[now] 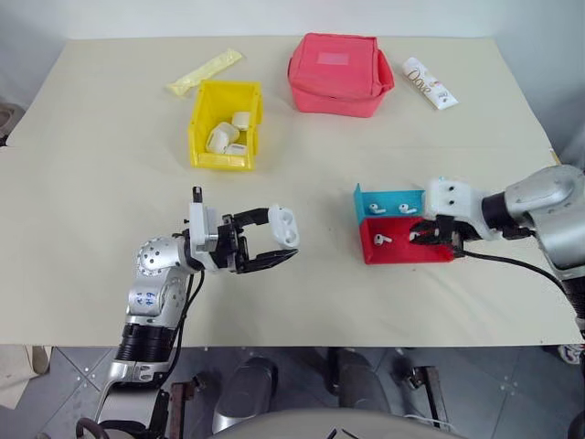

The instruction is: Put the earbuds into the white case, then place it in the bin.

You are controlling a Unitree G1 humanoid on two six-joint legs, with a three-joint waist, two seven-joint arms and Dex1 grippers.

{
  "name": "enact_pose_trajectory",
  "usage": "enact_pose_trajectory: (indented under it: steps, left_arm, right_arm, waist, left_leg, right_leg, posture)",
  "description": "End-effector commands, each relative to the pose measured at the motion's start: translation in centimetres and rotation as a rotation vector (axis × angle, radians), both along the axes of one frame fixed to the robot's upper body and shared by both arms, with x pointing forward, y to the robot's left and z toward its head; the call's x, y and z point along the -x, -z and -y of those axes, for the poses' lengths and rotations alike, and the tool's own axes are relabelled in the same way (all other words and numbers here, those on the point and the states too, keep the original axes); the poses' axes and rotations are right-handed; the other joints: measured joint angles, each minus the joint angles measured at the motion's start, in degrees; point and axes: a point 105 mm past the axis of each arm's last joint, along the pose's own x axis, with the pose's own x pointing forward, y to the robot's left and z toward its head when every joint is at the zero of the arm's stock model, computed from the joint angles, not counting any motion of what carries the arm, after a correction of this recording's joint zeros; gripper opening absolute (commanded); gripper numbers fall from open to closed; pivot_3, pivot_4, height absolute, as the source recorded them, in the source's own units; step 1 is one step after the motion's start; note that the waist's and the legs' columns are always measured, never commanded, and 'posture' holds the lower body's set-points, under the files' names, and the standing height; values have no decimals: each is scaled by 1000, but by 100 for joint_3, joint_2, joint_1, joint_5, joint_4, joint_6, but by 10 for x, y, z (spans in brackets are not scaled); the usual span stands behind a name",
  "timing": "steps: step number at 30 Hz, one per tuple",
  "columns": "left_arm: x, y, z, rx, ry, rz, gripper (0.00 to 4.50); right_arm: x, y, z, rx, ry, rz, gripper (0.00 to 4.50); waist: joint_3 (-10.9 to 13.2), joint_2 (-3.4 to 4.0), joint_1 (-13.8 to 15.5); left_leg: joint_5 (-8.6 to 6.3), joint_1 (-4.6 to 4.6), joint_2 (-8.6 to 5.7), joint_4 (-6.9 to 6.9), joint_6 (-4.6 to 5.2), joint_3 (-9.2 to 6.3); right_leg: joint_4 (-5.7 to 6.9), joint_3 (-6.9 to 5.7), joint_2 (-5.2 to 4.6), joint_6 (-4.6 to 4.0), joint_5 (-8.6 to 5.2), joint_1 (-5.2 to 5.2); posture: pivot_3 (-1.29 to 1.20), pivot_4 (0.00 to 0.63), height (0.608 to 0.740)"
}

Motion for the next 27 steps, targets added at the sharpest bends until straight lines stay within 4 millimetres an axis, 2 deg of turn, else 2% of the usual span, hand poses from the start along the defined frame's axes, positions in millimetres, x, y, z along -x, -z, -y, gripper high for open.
enact_pose_trajectory:
  steps: [1,5,8,11,16,27]
  left_arm:
    - [0,-7,8,24,53,35,2774]
    - [-4,-8,19,43,108,36,2774]
    - [-6,-10,34,60,196,37,2774]
    - [-9,-12,41,60,246,44,2774]
    - [-13,-17,48,57,302,61,2774]
    - [-14,-23,53,55,340,73,2774]
  right_arm:
    - [19,-43,-21,-271,-50,78,470]
    - [36,-64,-41,-528,-86,111,470]
    - [53,-71,-68,-766,-122,75,470]
    - [56,-73,-81,-889,-115,61,470]
    - [53,-69,-95,-980,-98,60,470]
    - [45,-64,-106,-1037,-104,98,470]
  waist:
    - [0,0,26]
    - [-1,-2,28]
    - [-5,-9,25]
    - [-5,-8,7]
    - [-5,-8,-14]
    - [-5,-8,-37]
  left_leg:
    - [0,0,0,0,0,0]
    - [0,0,-2,7,1,-1]
    - [-1,0,5,3,0,-5]
    - [-1,-2,5,4,-1,-2]
    - [-1,0,0,3,-1,0]
    - [-1,0,-3,3,-1,1]
  right_leg:
    - [-1,1,0,0,2,1]
    - [-1,2,0,1,7,6]
    - [-3,-1,6,1,7,6]
    - [-1,2,8,1,8,2]
    - [-1,4,13,1,8,1]
    - [-1,5,16,1,8,0]
  posture:
    - [0,150,740]
    - [0,150,740]
    - [0,150,740]
    - [0,150,740]
    - [0,150,740]
    - [0,150,740]
